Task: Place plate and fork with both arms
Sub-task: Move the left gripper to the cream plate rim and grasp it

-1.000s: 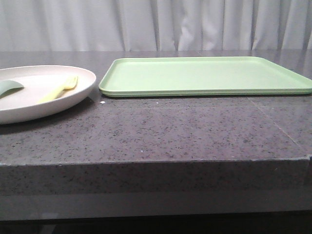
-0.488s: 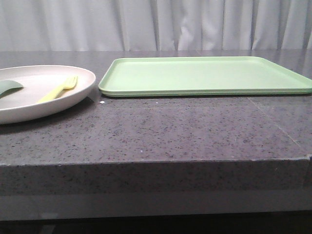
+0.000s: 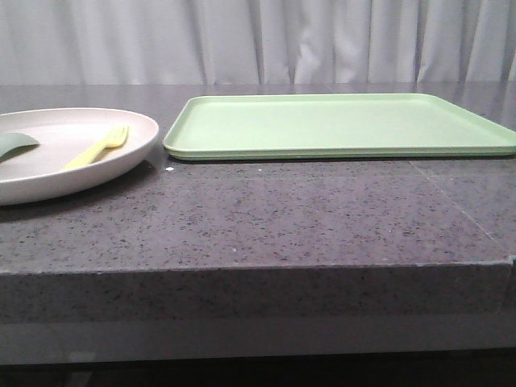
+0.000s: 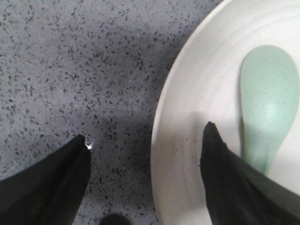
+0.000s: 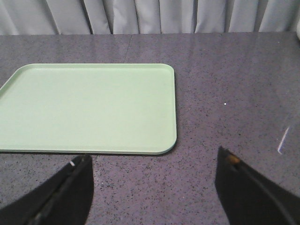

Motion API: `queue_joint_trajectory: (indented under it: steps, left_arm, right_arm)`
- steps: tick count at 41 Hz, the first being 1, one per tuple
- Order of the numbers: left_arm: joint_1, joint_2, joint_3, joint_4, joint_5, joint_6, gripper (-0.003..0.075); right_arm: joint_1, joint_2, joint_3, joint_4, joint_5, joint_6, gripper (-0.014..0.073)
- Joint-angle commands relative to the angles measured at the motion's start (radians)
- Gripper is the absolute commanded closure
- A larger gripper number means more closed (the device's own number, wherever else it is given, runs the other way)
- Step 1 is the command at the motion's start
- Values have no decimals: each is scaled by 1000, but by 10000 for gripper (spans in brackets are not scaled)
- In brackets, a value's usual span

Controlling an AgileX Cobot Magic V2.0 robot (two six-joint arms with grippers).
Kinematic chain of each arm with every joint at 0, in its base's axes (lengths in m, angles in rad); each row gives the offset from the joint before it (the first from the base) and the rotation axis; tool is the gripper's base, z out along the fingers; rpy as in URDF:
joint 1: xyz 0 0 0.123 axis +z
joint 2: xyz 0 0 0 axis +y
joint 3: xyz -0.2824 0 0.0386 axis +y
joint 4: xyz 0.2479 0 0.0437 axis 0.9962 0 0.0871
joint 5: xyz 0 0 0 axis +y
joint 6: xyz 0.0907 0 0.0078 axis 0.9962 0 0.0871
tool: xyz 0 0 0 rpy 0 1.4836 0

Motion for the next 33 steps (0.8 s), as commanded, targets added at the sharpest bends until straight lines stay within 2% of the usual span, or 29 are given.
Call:
queue_joint_trajectory:
  steps: [1,10,13,16,25,28,33]
  left_arm:
    - [0,-12,-30,-12,-37,-6,248]
    - [0,0,-30,-30,-37,-6,251]
    - [0,0,-30,-30,-37,-6,279]
    - [0,0,-30,-30,-37,-5,345]
    - [0,3,-30,-40,-58,-3,659]
    - [0,5,-30,-42,-62,-3,738]
    - [0,5,-30,-47,-63,-1,738]
  right_arm:
    - [1,10,-36,-7,-74,-5,28]
    - [1,10,-36,-7,-74,-5,28]
    - [1,10,-36,-7,-74,-5,28]
    - [1,10,-36,-7,-74,-5,28]
    - [1,10,-36,-7,-74,-5,28]
    - [1,10,-36,-7,-74,-5,28]
    - [1,10,-36,-7,-74,-5,28]
